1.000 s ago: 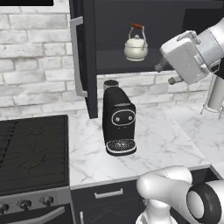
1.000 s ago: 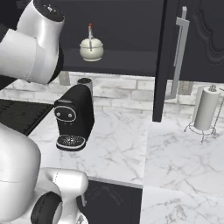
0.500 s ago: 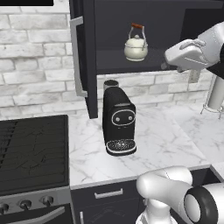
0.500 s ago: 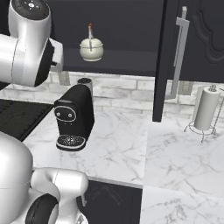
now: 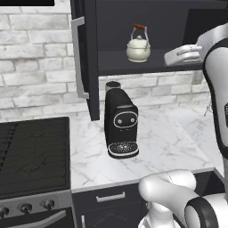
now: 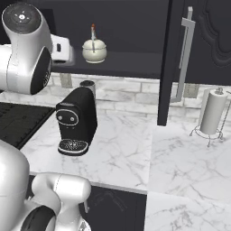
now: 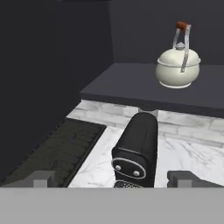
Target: Open the cabinet, pick the kettle from the cabinet, and place it in the sink.
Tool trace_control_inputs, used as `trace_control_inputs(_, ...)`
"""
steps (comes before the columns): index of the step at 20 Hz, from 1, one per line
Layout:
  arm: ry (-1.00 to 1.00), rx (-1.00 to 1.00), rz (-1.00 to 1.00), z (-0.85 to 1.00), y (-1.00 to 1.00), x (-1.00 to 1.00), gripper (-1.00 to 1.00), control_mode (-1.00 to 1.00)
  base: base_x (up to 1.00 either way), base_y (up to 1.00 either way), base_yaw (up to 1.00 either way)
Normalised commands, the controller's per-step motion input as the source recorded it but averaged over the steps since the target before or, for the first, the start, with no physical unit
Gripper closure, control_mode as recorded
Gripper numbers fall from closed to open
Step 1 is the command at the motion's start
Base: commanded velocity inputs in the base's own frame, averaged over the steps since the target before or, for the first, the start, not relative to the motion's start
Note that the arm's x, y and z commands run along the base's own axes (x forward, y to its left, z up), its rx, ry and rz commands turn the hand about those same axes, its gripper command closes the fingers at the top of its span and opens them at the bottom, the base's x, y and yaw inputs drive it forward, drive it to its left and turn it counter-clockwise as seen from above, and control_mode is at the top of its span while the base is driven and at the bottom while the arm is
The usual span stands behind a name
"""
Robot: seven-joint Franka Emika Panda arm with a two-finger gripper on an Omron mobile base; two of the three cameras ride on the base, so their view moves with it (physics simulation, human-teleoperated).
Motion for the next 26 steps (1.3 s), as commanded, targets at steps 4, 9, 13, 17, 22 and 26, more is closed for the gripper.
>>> trace_control_inputs(4, -0.11, -0.05, -0.12, 0.04, -0.14, 0.42, -1.00, -1.00, 0.00, 0.00, 0.00)
trace_control_inputs(9, -0.04, -0.03, -0.12, 0.01, -0.11, 0.47, -1.00, -1.00, 0.00, 0.00, 0.00)
trace_control_inputs(13, -0.03, 0.00, -0.10, 0.00, -0.07, 0.51, -1.00, -1.00, 0.00, 0.00, 0.00)
trace_control_inputs(17, -0.02, 0.00, -0.07, 0.03, -0.07, 0.51, -1.00, -1.00, 0.00, 0.00, 0.00)
trace_control_inputs(22, 0.00, 0.00, -0.02, 0.11, -0.11, 0.50, -1.00, -1.00, 0.00, 0.00, 0.00)
trace_control_inputs(26, 0.00, 0.00, 0.00, 0.09, -0.10, 0.50, -1.00, -1.00, 0.00, 0.00, 0.00)
